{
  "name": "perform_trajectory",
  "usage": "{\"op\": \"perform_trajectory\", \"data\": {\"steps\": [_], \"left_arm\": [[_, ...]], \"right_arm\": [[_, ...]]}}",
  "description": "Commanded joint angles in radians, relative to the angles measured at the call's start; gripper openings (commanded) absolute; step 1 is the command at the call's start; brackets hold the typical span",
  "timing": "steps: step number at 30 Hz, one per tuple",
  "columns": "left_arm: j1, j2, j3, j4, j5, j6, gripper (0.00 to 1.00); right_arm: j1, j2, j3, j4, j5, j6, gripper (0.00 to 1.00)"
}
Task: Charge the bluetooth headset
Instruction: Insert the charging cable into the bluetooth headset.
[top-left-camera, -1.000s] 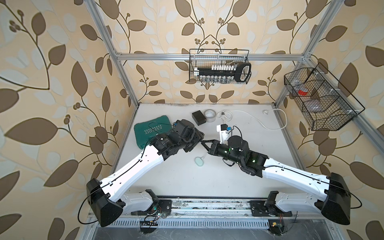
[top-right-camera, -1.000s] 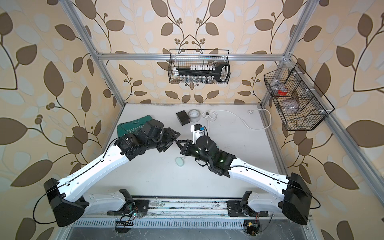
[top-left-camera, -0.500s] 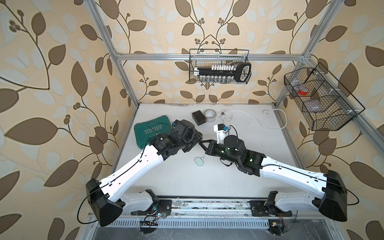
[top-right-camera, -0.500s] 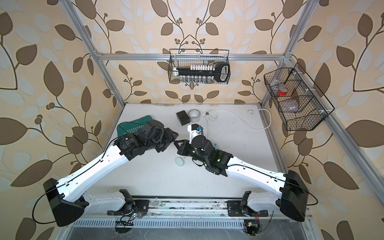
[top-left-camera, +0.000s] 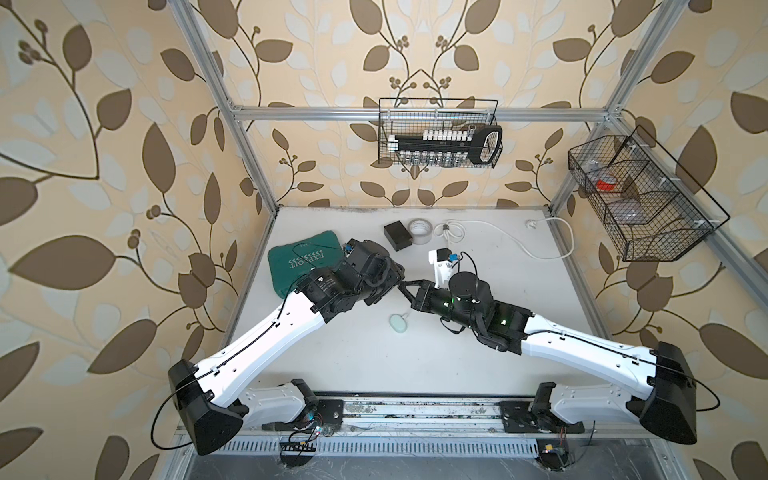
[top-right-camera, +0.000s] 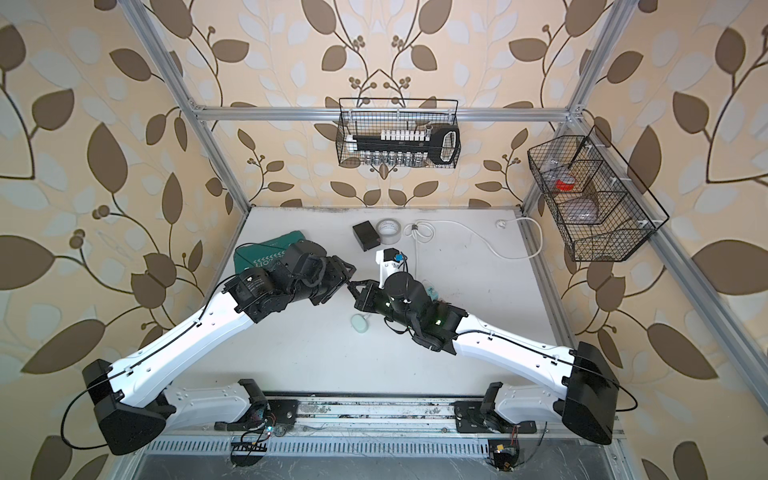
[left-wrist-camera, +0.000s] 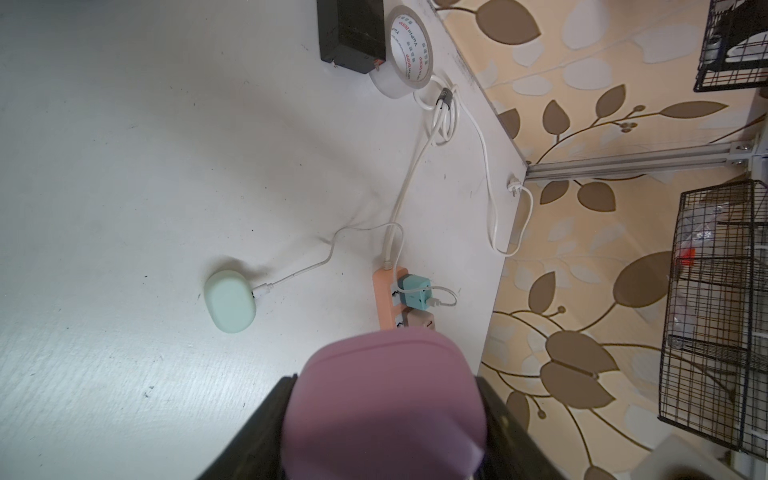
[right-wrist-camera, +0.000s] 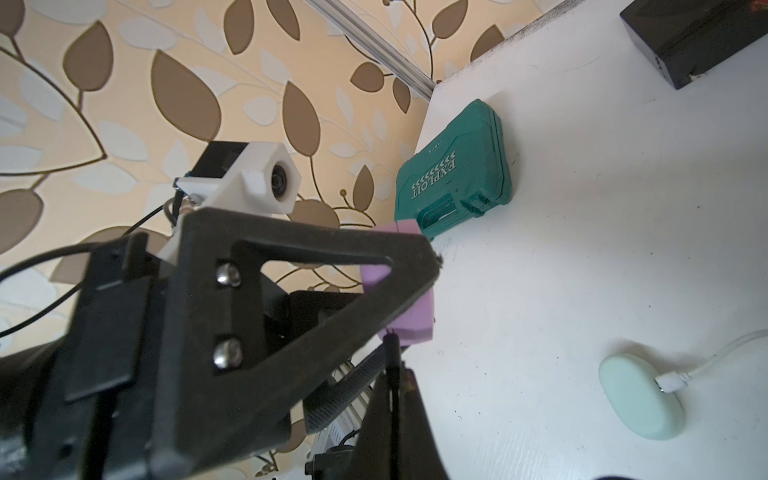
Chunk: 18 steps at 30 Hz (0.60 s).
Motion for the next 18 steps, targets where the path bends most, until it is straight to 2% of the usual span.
{"op": "perform_trajectory", "data": {"steps": [1,7,15,18], "left_arm": [[-0.015,-0.032,0.031,-0.062,-0.021,0.029,0.27],[-0.015,-0.029,0.039,-0.068,-0.035,0.032,0.26],[-0.015,-0.017,0.045,-0.071,-0.036,0.042,0.18],[-0.015,-0.017,0.046,-0.077,-0.045,0.044,0.18]], "right_arm": [[-0.007,-0.020,-0.014,-0.003,0.063,0.013,0.00],[-0.007,-0.031,-0.025,-0.014,0.074,0.022,0.00],[-0.007,-0.002,-0.021,0.000,0.053,0.030,0.00],[-0.008,0.003,-0.013,-0.021,0.055,0.034,0.00]]}}
